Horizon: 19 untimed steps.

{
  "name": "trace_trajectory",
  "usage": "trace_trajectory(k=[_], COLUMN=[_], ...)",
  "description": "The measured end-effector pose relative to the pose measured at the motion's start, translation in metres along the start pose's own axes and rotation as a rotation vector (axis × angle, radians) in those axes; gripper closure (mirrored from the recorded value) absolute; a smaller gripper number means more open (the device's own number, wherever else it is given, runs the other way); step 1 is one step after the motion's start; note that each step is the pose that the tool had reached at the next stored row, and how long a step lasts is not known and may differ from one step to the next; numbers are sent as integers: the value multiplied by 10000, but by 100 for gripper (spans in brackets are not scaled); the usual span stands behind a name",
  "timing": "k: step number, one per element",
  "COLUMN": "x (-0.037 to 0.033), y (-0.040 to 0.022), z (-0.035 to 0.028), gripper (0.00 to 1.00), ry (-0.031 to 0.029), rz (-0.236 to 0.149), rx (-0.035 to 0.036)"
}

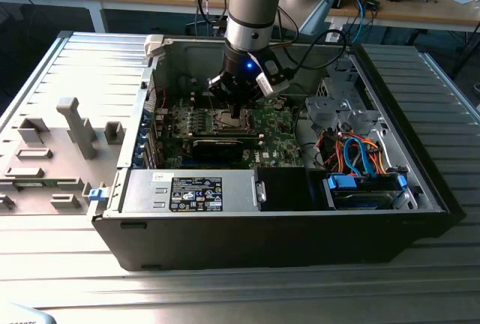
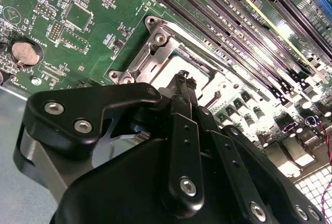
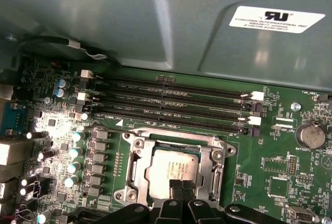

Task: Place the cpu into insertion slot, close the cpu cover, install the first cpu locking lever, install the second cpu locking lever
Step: 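Install the first cpu locking lever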

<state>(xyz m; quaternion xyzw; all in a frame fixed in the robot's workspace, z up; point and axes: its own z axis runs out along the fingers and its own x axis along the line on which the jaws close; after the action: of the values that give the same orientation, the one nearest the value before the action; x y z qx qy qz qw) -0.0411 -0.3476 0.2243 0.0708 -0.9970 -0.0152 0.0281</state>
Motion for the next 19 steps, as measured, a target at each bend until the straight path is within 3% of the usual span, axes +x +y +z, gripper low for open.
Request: trace_trajectory(k=[19], x=[0], y=[0], z=[0], gripper=[89], ry=[7], rz=[-185], rx=[10])
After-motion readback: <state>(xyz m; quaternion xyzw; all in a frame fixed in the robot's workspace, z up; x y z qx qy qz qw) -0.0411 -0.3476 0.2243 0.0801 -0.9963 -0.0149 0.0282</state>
